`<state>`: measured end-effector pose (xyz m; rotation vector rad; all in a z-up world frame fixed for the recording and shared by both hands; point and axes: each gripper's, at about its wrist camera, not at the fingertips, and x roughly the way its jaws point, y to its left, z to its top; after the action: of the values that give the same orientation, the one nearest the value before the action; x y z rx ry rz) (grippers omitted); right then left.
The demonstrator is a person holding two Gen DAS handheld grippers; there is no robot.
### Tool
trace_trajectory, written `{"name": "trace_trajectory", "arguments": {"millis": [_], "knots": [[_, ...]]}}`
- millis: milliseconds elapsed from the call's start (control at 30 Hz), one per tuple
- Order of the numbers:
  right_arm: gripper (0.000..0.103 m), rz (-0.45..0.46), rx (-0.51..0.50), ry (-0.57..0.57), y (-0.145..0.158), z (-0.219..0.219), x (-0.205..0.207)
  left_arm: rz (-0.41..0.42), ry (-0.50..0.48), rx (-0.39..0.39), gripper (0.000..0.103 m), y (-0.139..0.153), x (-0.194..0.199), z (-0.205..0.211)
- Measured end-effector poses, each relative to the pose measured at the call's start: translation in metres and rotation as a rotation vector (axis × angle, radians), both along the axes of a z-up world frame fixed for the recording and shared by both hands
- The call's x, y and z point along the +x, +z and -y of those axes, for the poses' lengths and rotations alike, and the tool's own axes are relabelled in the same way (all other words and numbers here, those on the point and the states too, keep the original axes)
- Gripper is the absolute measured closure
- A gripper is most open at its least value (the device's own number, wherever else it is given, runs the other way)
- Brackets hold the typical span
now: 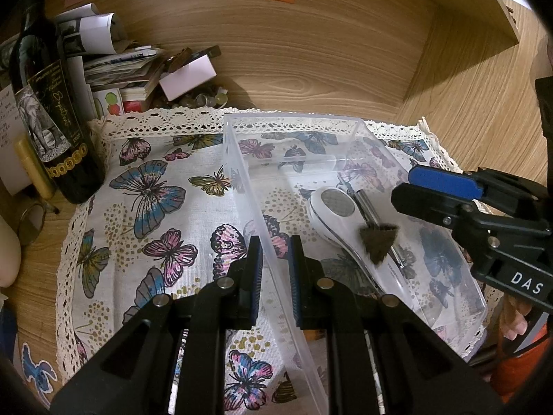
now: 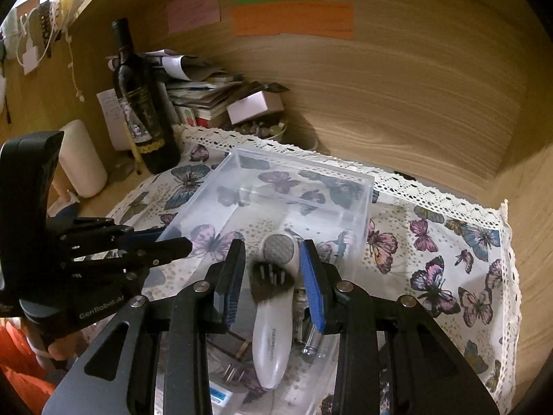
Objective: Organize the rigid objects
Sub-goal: 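Carry the black cap over the box and release it inside, then grasp the black clip on the cloth with the right gripper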
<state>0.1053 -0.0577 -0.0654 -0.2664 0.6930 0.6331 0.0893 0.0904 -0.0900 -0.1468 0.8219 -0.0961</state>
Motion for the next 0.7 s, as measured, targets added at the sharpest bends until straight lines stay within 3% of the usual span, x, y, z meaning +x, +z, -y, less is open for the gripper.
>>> {"name": "trace_trajectory", "arguments": {"millis": [333,700], "knots": [[0.072,0.008,0.024,-0.083,0.007,0.030,0.002,0.000,-0.001,0.001,0.089,0.000,0.000,0.000],[0.070,-0.001,-0.005,-0.321,0.004,0.113,-0.001,0.000,-0.001,0.002,0.089,0.000,0.000,0.000]]}}
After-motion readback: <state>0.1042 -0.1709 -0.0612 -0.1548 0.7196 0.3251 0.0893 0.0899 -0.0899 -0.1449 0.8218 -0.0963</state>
